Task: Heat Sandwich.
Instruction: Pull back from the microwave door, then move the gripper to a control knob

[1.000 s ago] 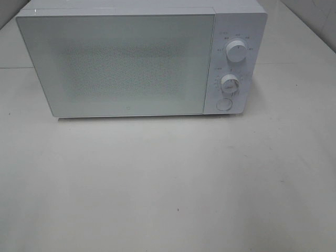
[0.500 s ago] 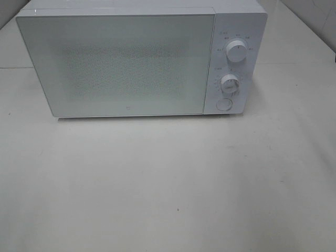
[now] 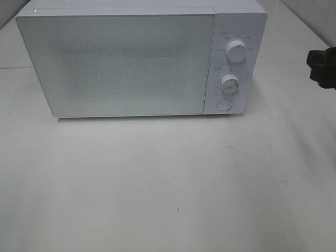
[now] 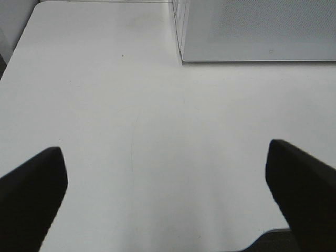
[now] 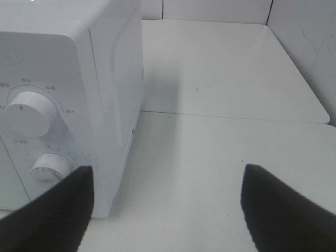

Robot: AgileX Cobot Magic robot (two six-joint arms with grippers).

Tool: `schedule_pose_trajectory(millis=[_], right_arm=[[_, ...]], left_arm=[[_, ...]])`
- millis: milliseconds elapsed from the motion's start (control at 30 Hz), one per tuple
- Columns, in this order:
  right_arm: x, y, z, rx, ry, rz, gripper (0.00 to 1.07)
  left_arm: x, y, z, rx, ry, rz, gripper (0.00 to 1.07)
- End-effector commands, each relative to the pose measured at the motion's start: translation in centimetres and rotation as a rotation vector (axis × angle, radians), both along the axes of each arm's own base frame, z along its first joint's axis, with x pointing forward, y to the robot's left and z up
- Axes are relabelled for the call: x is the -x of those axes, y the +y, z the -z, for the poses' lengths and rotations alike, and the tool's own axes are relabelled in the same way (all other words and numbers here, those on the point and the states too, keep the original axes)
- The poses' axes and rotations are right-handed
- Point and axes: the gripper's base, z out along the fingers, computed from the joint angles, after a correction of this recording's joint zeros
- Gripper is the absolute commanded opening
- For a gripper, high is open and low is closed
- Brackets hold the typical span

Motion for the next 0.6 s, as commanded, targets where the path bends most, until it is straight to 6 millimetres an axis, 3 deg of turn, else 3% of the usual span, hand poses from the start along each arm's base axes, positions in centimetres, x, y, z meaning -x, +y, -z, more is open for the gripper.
schedule_pose_trajectory(millis=[33,167,600], right_arm=[[-0.2,0.5,0.5,0.025,-0.042,-0.014,0.75],[-0.6,2.3,2.3,0.065,-0.057,-0.013,0.75],[-0.5,6.7,4.4,-0.014,-0.105,0.068,0.75]], left_arm=[[0.3,0.0,0.0,0.006,-0.025,-0.004,0.98],[0.3,0.0,0.0,0.006,-0.025,-0.004,0.98],[0.3,0.0,0.0,0.006,-0.025,-0.004,0.98]])
